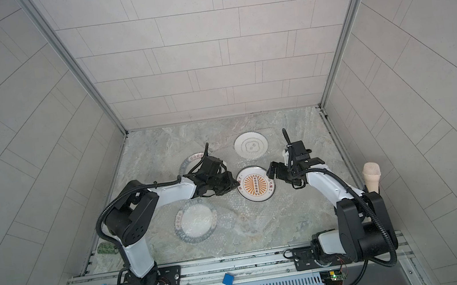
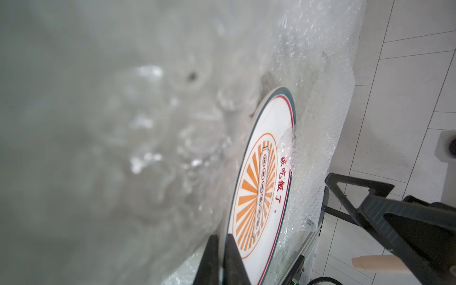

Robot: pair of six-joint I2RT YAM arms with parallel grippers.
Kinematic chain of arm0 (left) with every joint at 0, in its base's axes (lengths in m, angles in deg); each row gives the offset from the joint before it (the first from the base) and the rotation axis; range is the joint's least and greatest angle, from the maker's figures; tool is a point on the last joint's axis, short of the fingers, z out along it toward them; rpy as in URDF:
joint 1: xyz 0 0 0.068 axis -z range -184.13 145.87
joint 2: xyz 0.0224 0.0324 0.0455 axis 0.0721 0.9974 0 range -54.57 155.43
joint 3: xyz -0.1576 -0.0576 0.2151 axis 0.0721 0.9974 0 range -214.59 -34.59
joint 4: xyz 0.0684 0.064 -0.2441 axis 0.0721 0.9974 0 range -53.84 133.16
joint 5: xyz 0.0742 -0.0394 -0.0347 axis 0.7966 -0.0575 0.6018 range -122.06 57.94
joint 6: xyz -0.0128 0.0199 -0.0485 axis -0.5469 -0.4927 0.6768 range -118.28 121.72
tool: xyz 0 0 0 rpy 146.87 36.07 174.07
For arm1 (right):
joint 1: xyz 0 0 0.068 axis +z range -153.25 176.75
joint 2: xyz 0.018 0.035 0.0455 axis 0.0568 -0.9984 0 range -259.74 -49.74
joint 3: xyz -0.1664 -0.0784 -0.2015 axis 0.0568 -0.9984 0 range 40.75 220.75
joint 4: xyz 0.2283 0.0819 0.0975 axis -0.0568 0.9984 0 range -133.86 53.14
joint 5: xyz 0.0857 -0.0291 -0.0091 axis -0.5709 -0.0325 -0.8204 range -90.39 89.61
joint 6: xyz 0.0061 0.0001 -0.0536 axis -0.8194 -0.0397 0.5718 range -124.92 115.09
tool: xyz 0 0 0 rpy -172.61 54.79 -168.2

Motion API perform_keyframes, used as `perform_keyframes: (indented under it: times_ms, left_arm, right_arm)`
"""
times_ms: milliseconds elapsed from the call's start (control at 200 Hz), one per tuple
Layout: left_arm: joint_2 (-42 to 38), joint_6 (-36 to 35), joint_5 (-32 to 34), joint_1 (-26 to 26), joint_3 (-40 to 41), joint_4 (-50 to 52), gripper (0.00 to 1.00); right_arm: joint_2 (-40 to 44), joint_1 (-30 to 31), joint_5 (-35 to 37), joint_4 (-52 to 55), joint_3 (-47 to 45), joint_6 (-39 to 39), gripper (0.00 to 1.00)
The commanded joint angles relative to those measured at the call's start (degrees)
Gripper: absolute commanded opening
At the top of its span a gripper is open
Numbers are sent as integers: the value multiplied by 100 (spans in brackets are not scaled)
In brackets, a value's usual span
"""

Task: Unpack dinner plates from bubble wrap
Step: Pick up the plate from the bubble wrap.

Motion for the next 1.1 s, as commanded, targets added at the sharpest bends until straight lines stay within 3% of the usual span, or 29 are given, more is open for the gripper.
perform_keyframes:
  times_ms: [0,210,415,705,876,1096]
  left_arm:
    - [-366,-51,-120,-90,73,252,3]
    - [-459,-133,-678,-140,-24,131,3]
    - [-668,-255,-715,-349,-16,365,3]
    - [-1454,12,-1081,-712,90,204,3]
    - [-2015,316,-1064,-1433,219,208,2]
    - [-2615,636,-223,-2873,507,429,2]
  right_arm:
    - [-153,-14,44,12,182,142,100]
    - [-696,-161,-133,-272,203,-69,100]
    - [-1138,-395,-261,-546,168,-320,100]
    - [-1171,-523,-441,-700,159,-411,100]
    - [-685,-518,-264,-402,327,-402,100]
    - [-55,-337,-165,-19,573,-253,100]
